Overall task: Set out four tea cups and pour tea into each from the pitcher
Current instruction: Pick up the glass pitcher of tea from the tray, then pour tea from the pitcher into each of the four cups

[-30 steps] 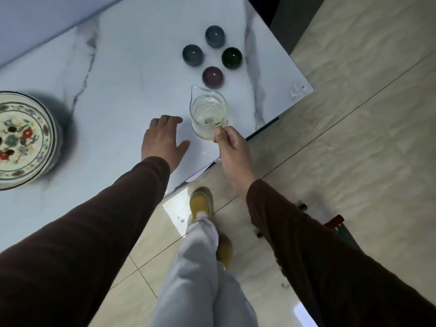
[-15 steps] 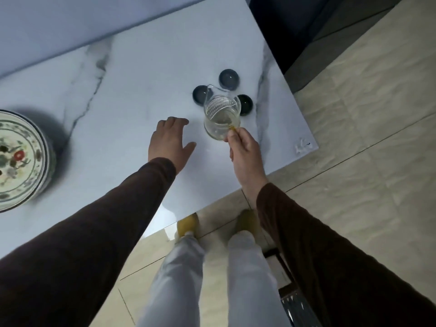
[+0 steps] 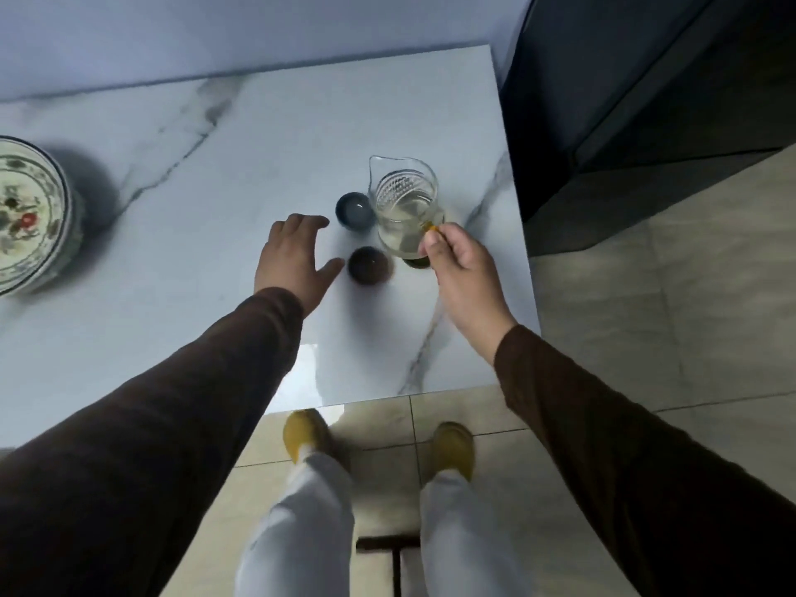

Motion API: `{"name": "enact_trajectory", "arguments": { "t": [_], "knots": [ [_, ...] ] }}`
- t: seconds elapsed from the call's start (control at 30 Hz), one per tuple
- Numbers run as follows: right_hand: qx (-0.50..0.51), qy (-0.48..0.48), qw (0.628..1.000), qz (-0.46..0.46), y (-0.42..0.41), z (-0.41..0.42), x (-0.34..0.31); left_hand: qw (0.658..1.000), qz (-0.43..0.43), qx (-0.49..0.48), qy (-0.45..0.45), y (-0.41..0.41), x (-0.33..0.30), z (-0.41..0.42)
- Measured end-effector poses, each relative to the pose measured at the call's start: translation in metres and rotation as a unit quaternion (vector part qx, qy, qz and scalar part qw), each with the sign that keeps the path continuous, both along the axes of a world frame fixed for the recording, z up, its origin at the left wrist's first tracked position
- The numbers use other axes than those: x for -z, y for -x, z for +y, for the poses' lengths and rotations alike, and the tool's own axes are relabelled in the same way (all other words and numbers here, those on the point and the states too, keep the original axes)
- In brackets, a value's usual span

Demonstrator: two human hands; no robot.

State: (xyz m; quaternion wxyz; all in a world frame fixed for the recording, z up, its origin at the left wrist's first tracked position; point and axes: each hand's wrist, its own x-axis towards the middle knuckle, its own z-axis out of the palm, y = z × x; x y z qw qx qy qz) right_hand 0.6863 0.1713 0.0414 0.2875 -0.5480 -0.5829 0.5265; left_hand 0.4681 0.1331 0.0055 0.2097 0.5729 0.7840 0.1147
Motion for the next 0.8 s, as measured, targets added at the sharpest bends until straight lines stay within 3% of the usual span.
{"name": "enact_trajectory", "arguments": {
  "t": [0.17,0.37,0.57,0.8],
  "knots": [
    [-0.04,-0.077,0.995,-0.041,-0.016,0.032,0.003,0.999,-0.026,-0.036,-0.03,-0.007,0.009,0.017],
    [-0.069,-0.145,0.983,-0.093,-0.013,0.06,0.002,0.999,-0.044,-0.014,-0.018,0.007,0.03,0.039],
    [-0.107,-0.257,0.947,-0.162,-0.009,0.08,0.019,0.998,-0.039,0.015,-0.046,0.033,0.064,0.056],
    [-0.132,-0.322,0.914,-0.206,0.0,0.1,0.033,0.994,-0.077,0.032,-0.064,0.042,0.088,0.072]
  ]
}}
